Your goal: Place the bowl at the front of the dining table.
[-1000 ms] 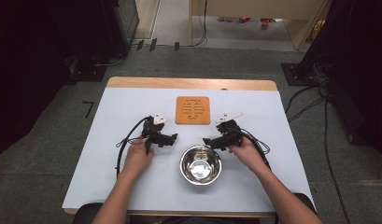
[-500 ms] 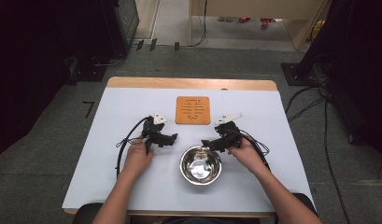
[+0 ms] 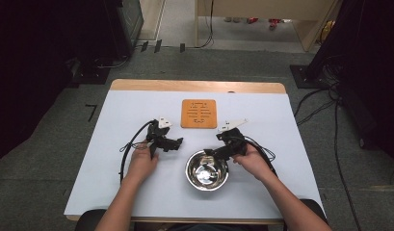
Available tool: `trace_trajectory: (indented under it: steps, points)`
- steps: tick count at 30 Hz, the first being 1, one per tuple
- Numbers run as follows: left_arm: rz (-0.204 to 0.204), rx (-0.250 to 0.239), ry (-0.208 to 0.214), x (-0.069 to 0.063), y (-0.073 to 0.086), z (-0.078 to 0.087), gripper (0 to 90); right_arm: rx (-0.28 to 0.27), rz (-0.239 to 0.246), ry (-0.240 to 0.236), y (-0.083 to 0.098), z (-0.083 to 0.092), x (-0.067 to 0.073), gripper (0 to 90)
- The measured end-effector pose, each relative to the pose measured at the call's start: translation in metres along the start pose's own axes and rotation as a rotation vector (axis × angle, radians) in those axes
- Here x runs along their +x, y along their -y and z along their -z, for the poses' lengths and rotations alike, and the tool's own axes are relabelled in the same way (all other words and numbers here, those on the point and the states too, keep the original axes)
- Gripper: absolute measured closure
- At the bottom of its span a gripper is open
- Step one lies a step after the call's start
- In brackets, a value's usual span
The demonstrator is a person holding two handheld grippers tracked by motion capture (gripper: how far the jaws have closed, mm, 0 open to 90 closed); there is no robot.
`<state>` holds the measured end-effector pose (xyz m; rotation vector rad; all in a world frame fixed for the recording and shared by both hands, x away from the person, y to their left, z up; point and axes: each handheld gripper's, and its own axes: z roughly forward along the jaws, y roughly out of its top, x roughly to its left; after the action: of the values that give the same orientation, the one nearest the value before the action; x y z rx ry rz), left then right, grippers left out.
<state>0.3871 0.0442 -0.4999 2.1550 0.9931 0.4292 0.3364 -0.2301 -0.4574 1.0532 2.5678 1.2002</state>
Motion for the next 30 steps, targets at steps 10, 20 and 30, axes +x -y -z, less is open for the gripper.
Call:
trace_trajectory:
  steps: [10,20,30]
  points:
    - [0.000,0.000,0.000,0.000,0.000,0.000,9.6,0.010,0.022,-0.057,0.002,-0.005,0.005,16.9]
    - [0.000,0.000,0.000,0.000,0.000,0.000,9.6,0.084,0.052,-0.095,0.006,-0.015,0.007,24.4]
    - [0.000,0.000,0.000,0.000,0.000,0.000,9.6,0.141,0.057,-0.138,0.009,-0.020,0.000,49.6]
